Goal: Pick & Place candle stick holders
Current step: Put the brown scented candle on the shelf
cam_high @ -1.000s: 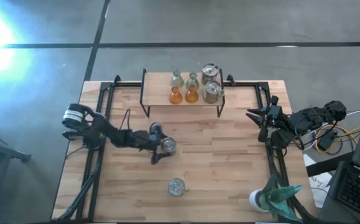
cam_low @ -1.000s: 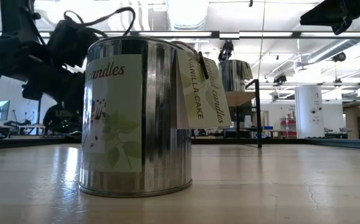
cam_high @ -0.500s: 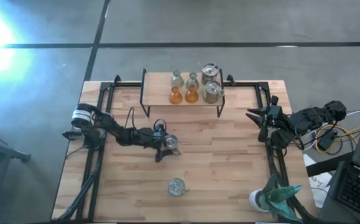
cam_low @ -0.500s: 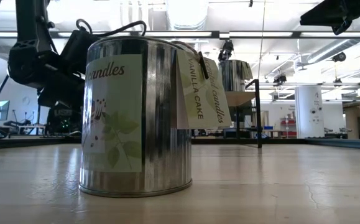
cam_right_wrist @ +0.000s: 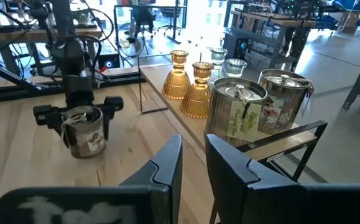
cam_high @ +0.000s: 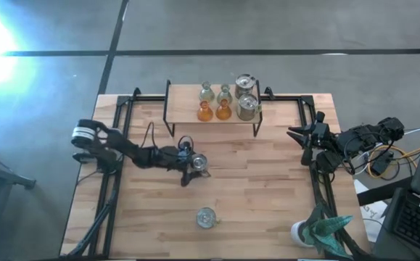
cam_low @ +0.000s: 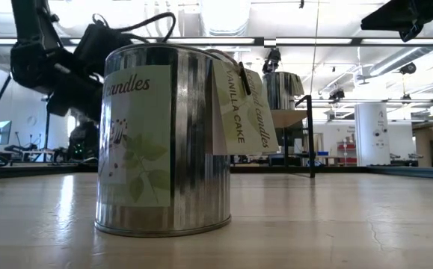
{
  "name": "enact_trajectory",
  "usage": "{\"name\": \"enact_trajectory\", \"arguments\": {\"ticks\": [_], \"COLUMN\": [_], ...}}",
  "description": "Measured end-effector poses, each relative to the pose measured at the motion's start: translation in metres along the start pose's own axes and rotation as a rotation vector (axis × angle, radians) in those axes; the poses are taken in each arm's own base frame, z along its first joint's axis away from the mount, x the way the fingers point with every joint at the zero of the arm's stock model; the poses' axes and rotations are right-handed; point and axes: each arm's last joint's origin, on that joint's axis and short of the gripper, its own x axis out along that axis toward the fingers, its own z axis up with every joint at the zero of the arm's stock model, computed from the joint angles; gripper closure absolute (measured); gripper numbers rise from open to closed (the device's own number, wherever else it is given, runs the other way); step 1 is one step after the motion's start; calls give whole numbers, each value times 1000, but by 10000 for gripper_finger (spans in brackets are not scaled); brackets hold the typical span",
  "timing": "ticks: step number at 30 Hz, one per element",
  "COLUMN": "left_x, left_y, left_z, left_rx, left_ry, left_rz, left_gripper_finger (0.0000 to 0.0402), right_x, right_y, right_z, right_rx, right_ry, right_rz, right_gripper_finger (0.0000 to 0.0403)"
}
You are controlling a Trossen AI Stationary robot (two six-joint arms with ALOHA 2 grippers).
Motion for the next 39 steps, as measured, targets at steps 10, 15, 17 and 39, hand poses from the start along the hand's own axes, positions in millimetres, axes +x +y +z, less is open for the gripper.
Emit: {"name": "enact_trajectory", "arguments": {"ticks": [10, 15, 17, 39], "left_x": [-25, -45, -53, -104], "left_y": [6, 18, 26, 92], "left_z": [68, 111, 125, 194], "left_rx": [13, 23, 11, -78], "left_ry": [58, 60, 69, 52], "left_rz": [169, 270, 302, 399], "left_gripper_finger": [39, 39, 39, 40], "right_x": [0, 0, 0, 0], "right_y": [0, 0, 0, 0], "right_z": [0, 0, 0, 0], "right_rx": [0, 0, 0, 0], "right_ry": [0, 0, 0, 0], "right_rz": [-1, -1, 0, 0], "right_gripper_finger": [322, 315, 312, 339]}}
